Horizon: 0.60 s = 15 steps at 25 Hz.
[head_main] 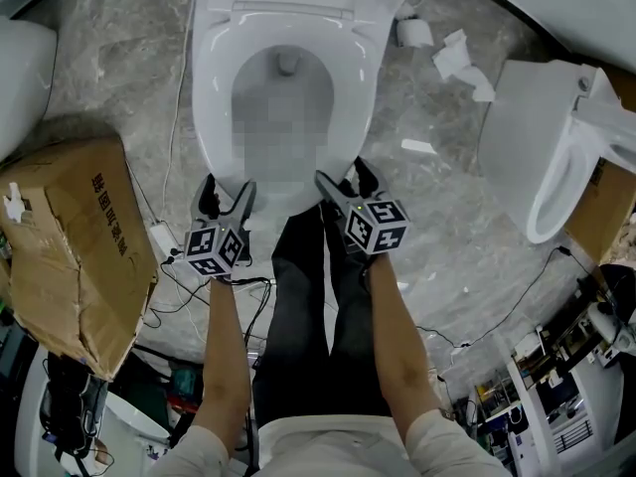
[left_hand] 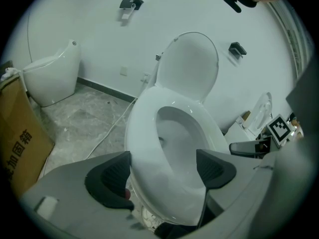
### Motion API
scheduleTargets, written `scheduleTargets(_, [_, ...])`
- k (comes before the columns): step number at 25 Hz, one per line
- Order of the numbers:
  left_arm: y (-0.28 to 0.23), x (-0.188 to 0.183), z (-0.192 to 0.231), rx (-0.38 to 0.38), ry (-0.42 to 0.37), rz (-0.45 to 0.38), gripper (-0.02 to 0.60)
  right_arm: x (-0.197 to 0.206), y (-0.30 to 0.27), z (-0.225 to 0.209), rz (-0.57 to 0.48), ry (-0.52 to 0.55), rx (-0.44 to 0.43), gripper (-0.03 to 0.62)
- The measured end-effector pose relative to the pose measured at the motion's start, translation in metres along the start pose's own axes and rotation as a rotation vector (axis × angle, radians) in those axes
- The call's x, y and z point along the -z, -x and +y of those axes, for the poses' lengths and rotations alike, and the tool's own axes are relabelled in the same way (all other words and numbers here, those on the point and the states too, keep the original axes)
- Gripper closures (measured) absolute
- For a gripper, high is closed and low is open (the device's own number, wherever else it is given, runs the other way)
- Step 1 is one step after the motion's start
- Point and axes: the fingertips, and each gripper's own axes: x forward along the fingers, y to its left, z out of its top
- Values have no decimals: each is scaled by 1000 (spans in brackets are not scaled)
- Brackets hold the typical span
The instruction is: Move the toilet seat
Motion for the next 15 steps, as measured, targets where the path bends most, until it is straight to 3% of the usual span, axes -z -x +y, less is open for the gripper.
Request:
scheduleTargets(5, [-2, 0, 4, -20, -2, -11, 170, -2, 1, 2, -12, -41, -18, 175])
scheduleTargets(10, [-14, 2, 16, -86, 57, -20, 172, -2, 1, 3, -5, -47, -16, 175])
scheduleTargets(15, [-26, 12, 18, -62, 85, 34, 163, 0, -1, 0, -11, -49, -7, 175])
